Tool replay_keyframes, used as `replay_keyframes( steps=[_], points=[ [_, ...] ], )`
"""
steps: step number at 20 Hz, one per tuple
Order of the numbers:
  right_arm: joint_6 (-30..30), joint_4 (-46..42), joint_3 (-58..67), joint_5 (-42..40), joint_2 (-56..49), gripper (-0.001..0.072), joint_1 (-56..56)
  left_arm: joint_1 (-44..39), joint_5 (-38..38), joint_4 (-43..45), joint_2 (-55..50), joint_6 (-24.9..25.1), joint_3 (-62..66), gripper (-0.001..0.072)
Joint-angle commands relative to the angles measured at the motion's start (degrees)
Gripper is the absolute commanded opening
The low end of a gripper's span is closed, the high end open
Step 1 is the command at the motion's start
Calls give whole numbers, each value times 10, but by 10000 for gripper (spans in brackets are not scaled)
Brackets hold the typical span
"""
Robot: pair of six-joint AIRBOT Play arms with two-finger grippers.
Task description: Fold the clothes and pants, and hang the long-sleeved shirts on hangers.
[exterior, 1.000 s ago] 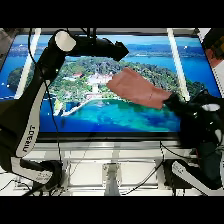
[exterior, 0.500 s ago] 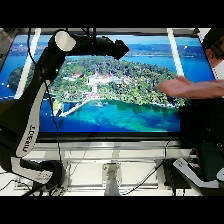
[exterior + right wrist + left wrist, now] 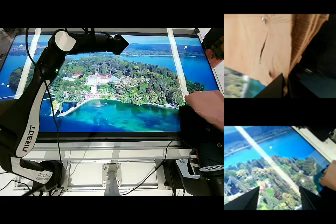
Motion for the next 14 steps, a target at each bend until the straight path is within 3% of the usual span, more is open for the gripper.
replay_keyframes(
  steps=[1,2,3,5,6,7,8,9,14],
  points=[
    [12,-67,1,45,7,209,-14,0,4,0,0,7,0,561],
    [34,-56,2,37,7,429,-14,0,4,0,0,7,0,561],
    [52,-25,2,21,7,558,-13,0,4,0,0,7,0,561],
    [50,111,2,-26,6,552,12,2,4,7,4,26,0,554],
    [38,194,3,-47,3,547,42,5,4,17,11,30,0,459],
    [10,278,7,-58,-5,358,90,10,2,28,22,30,0,282],
    [-23,341,15,-63,-13,39,146,18,-3,37,38,30,0,62],
    [-49,388,25,-75,-22,12,215,27,-9,40,56,30,0,12],
    [-73,438,119,-145,-49,10,476,80,-111,64,172,28,0,11]
  ],
)
